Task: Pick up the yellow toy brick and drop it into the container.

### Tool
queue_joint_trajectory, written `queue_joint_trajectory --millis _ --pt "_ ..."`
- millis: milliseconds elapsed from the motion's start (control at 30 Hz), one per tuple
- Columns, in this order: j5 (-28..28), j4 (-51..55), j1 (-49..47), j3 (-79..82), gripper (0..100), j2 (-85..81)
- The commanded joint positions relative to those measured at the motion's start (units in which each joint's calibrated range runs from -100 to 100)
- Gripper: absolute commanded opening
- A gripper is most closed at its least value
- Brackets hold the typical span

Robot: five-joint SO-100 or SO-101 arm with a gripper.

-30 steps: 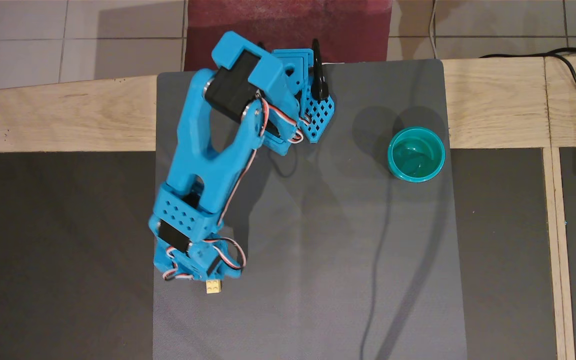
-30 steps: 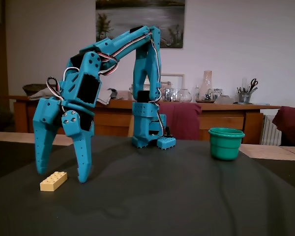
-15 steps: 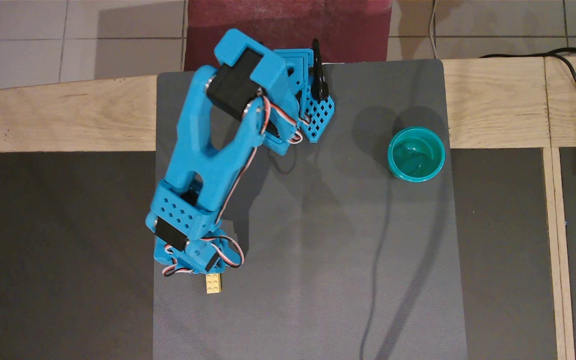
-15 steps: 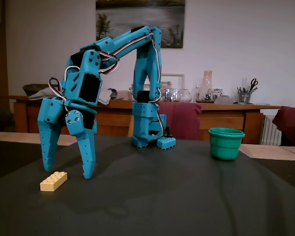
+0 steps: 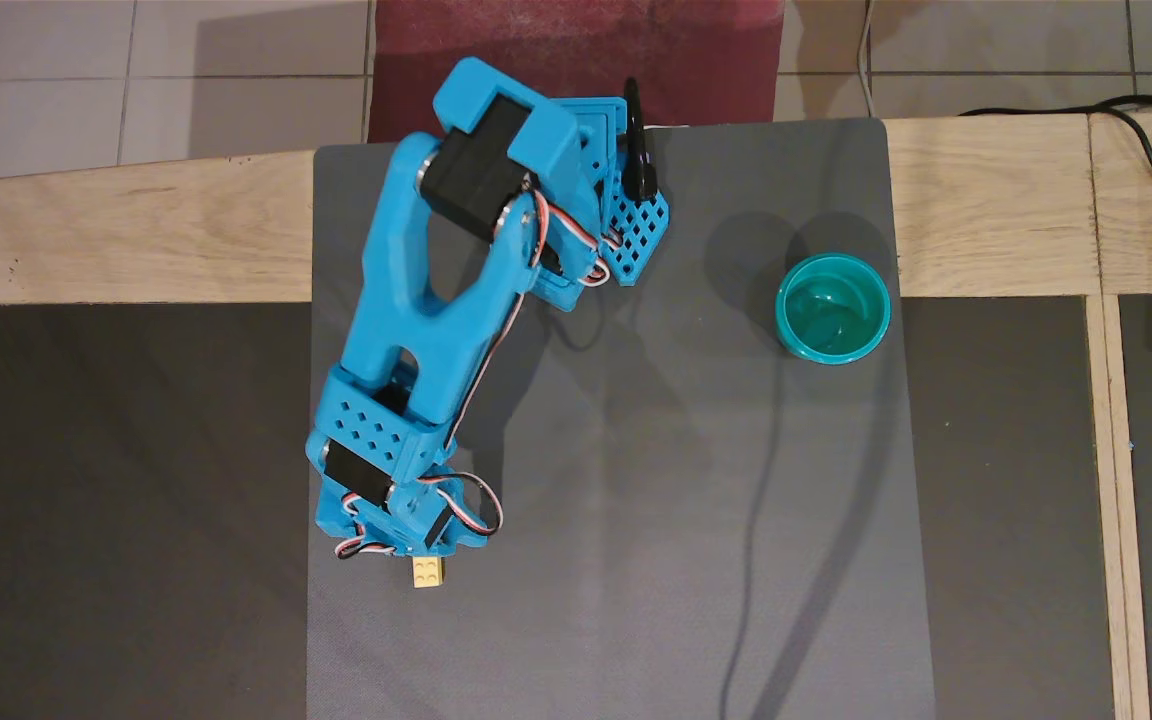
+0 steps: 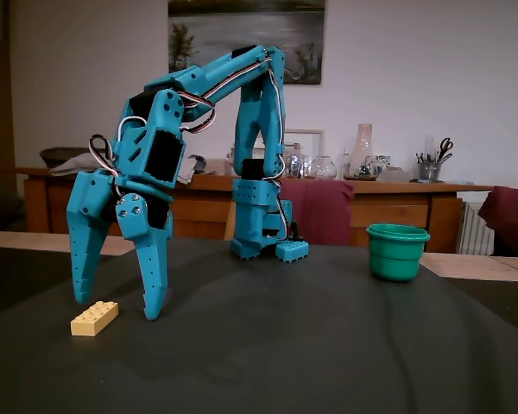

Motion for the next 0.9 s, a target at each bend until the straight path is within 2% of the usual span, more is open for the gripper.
queue_joint_trajectory --millis 0,333,600,767,867 --pt "-0.32 -0.80 -2.34 -0.85 29 0.45" --pt "-0.21 -0.89 -2.89 -0.94 29 0.45" --pt "-0.32 -0.89 -2.42 -0.31 8 0.45" --pt "-1.10 -0.89 -2.27 -0.13 0 0.45" --pt "-1.78 -0.36 -2.42 -0.13 0 0.45"
